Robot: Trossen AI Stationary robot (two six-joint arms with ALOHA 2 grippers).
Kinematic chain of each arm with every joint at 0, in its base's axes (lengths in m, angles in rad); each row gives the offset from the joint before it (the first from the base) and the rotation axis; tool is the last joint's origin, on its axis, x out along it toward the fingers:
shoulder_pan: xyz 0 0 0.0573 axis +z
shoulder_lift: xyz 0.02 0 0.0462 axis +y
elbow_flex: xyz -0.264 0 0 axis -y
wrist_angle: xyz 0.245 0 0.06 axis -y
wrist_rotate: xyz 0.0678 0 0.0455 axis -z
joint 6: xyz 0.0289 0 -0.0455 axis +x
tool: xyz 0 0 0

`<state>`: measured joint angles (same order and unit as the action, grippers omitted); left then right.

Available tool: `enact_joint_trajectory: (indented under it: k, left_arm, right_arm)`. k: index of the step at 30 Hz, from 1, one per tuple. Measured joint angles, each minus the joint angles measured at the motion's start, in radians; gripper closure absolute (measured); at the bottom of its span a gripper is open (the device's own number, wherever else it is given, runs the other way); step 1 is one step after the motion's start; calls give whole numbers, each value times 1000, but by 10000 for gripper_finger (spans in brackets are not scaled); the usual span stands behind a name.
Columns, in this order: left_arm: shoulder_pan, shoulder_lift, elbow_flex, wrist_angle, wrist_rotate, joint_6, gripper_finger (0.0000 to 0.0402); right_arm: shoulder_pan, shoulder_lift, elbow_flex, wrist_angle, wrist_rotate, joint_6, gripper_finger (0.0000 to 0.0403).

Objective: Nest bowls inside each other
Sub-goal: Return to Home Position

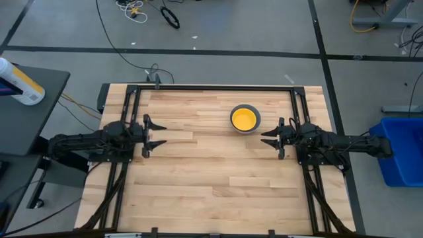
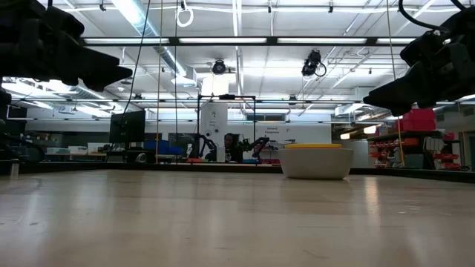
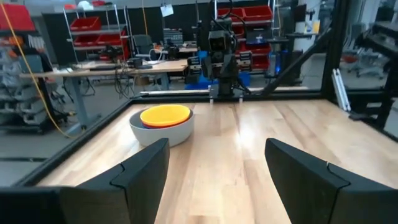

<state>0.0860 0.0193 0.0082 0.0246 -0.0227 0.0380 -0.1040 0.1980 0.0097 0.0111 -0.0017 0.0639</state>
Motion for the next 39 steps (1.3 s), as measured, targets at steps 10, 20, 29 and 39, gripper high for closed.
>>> enact_joint_trajectory:
  k: [10, 20, 29, 39]
  left_arm:
    - [0, 0, 0, -1, 0, 151, 127]
    - [0, 0, 0, -2, 0, 186, 127]
    - [0, 0, 0, -3, 0, 183, 127]
    - [0, 0, 0, -3, 0, 189, 127]
  right_arm:
    - [0, 0, 0, 0, 0, 0, 272]
    - [0, 0, 0, 0, 0, 0, 273]
    - [0, 0, 0, 0, 0, 0, 273]
    - [0, 0, 0, 0, 0, 0, 274]
